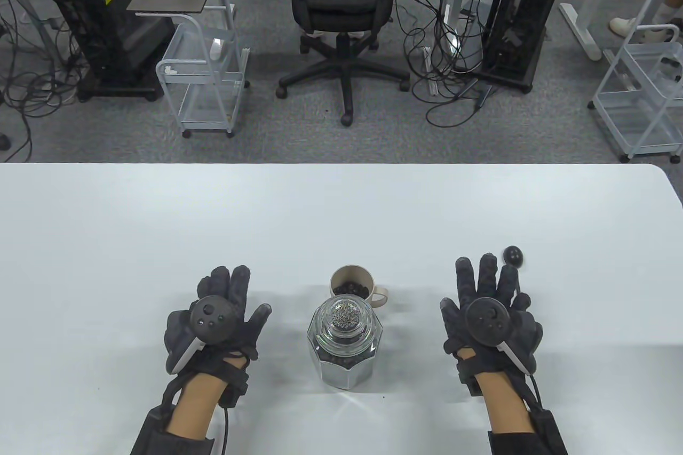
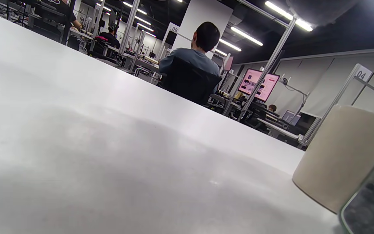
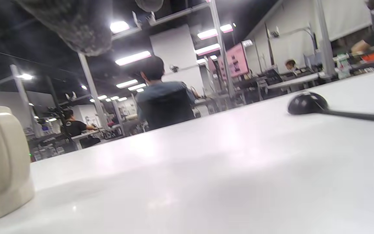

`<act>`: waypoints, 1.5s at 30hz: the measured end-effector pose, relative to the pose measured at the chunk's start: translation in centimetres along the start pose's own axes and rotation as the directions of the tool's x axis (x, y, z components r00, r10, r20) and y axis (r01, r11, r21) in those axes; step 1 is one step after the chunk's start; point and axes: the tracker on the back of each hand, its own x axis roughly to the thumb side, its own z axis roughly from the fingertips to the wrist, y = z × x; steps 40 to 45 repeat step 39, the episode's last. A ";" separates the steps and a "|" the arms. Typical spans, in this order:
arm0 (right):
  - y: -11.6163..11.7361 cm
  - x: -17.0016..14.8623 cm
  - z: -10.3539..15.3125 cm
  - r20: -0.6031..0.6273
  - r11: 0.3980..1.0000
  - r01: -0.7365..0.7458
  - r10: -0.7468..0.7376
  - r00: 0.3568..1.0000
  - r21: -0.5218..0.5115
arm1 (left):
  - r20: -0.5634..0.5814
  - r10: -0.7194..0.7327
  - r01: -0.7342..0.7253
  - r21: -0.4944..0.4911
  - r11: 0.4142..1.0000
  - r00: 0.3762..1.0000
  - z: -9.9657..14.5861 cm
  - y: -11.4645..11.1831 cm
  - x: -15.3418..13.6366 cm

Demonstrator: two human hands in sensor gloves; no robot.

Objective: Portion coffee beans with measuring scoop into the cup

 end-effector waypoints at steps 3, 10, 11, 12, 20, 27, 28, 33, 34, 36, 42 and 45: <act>-0.2 -0.2 0.1 -0.005 0.999 0.028 -0.028 1.000 -0.020 | 0.001 -0.004 0.004 -0.008 1.000 1.000 0.0 -0.1 0.1; -0.5 0.4 0.4 0.008 0.998 0.064 -0.063 0.998 -0.027 | 0.013 0.005 -0.005 -0.003 1.000 1.000 0.1 -0.1 0.5; -0.5 0.5 0.4 0.010 0.997 0.067 -0.066 0.998 -0.025 | 0.012 0.006 -0.005 -0.006 1.000 1.000 0.1 -0.1 0.5; -0.5 0.5 0.4 0.011 0.997 0.070 -0.070 0.997 -0.026 | 0.011 0.006 -0.006 -0.010 1.000 1.000 0.0 -0.1 0.4; -0.5 0.3 0.4 0.009 0.995 0.091 -0.091 0.996 -0.026 | 0.007 0.014 -0.014 -0.009 1.000 1.000 0.0 -0.1 0.4; -0.5 0.3 0.4 0.011 0.996 0.093 -0.093 0.996 -0.016 | 0.008 0.016 -0.016 -0.009 1.000 1.000 0.0 -0.2 0.3; -0.5 0.3 0.4 0.012 0.996 0.093 -0.092 0.996 -0.017 | 0.008 0.016 -0.016 -0.011 1.000 1.000 0.0 -0.2 0.3; -0.4 0.4 0.4 0.011 0.995 0.095 -0.095 0.995 -0.004 | 0.006 0.015 -0.015 -0.016 1.000 1.000 0.0 -0.2 0.3; -0.4 0.4 0.4 0.011 0.995 0.096 -0.096 0.995 -0.001 | 0.006 0.016 -0.016 -0.014 1.000 1.000 0.0 -0.1 0.3; -0.4 0.4 0.5 0.010 0.995 0.096 -0.096 0.995 0.000 | 0.007 0.019 -0.019 -0.012 1.000 1.000 0.0 -0.1 0.3; -0.4 0.4 0.5 0.008 0.995 0.100 -0.100 0.995 0.001 | 0.007 0.019 -0.019 -0.014 1.000 1.000 0.0 -0.1 0.3; -0.4 0.4 0.5 0.008 0.995 0.100 -0.100 0.995 0.001 | 0.007 0.019 -0.019 -0.014 1.000 1.000 0.0 -0.1 0.3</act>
